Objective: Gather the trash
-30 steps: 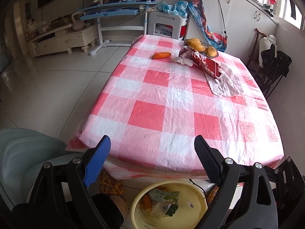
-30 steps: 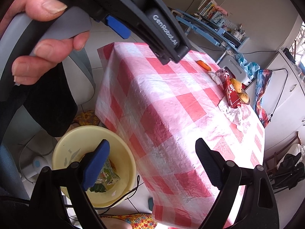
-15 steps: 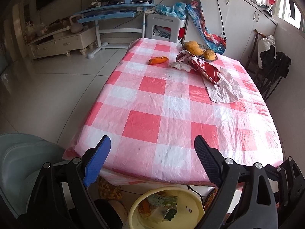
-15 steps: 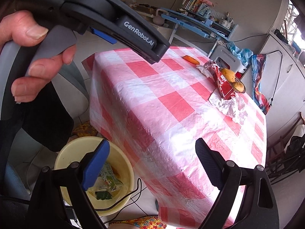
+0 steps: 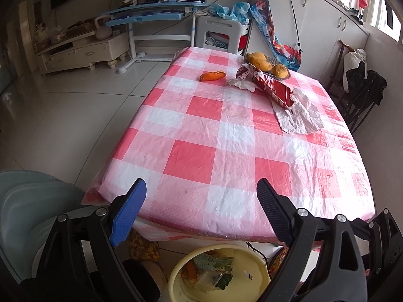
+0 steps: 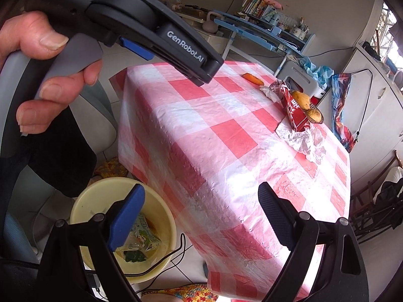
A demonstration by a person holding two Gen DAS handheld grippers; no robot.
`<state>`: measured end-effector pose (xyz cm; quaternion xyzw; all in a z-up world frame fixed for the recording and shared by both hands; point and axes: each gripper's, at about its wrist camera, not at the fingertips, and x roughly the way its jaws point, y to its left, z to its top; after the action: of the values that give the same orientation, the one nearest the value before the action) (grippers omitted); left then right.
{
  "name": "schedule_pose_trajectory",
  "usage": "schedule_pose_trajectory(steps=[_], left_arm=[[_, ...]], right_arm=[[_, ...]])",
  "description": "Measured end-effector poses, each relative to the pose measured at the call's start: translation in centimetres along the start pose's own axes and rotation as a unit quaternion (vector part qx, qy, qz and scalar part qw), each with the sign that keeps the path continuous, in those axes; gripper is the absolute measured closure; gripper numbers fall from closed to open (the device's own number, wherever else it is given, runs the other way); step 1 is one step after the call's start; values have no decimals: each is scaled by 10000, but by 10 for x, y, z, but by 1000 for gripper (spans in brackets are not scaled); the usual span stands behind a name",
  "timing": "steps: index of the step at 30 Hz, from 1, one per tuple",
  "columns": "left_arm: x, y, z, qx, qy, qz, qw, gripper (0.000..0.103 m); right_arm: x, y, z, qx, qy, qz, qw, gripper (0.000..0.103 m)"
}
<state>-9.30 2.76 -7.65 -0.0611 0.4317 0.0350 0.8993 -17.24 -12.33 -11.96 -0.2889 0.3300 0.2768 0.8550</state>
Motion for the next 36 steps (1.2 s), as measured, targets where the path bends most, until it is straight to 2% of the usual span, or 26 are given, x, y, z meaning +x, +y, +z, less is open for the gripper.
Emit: schedule_pose_trajectory(steps=[19,23,31,36], left_arm=[[-9,-9,7,78,-65,-133,9999,17],[-6,-7,8,18,31,-154,9999,17],[-16,-11,24,154,-213,-120,9996,17],[-3,-6,18,54,-8,-92,9999,17]], right_arm=[[1,-4,0,52,-8,16,10000,16],[1,-3,1,8,4,18,10000,16],[2,-4,2,28,-12,15,10000,16],[3,-3,2,18,-1,24,10000,16]])
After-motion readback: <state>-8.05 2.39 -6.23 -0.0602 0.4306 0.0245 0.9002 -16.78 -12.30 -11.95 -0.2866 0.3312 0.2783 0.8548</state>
